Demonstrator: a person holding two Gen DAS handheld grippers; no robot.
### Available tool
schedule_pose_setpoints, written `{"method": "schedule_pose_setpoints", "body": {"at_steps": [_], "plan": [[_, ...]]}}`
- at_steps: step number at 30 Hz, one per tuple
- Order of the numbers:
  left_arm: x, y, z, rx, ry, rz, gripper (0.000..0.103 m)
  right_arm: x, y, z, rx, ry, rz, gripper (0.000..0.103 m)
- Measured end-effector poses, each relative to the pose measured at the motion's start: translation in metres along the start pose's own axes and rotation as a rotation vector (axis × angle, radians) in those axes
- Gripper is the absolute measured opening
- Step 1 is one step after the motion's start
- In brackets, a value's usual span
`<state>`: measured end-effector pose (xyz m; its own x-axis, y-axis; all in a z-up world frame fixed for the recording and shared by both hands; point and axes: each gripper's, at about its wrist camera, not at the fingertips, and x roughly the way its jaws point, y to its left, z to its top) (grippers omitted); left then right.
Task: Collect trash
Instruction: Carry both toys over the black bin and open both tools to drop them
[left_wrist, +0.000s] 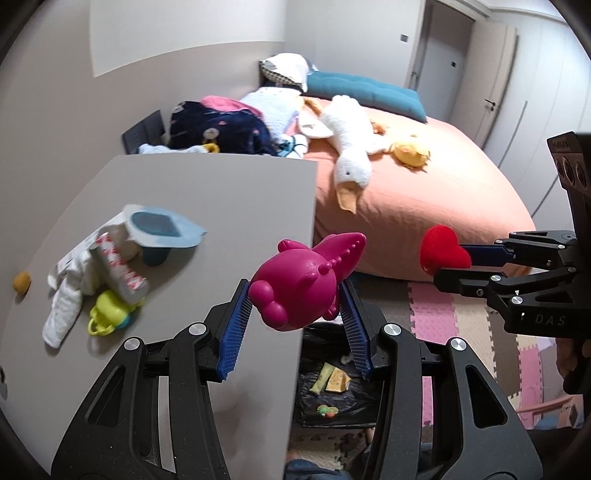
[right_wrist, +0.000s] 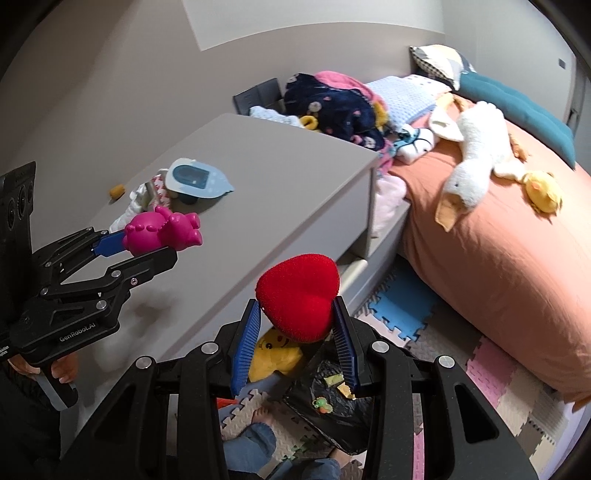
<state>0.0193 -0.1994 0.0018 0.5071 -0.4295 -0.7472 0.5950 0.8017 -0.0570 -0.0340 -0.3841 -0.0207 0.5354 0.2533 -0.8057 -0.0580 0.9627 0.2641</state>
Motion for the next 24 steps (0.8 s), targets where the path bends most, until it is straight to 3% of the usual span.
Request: {"method": "schedule_pose_setpoints", "body": {"at_steps": [24], "plan": [[0.023, -0.083, 0.004, 0.170, 0.039, -0.156, 0.048, -0.041, -0.066, -0.047, 0.147, -0.021, -0.113, 0.041]]}}
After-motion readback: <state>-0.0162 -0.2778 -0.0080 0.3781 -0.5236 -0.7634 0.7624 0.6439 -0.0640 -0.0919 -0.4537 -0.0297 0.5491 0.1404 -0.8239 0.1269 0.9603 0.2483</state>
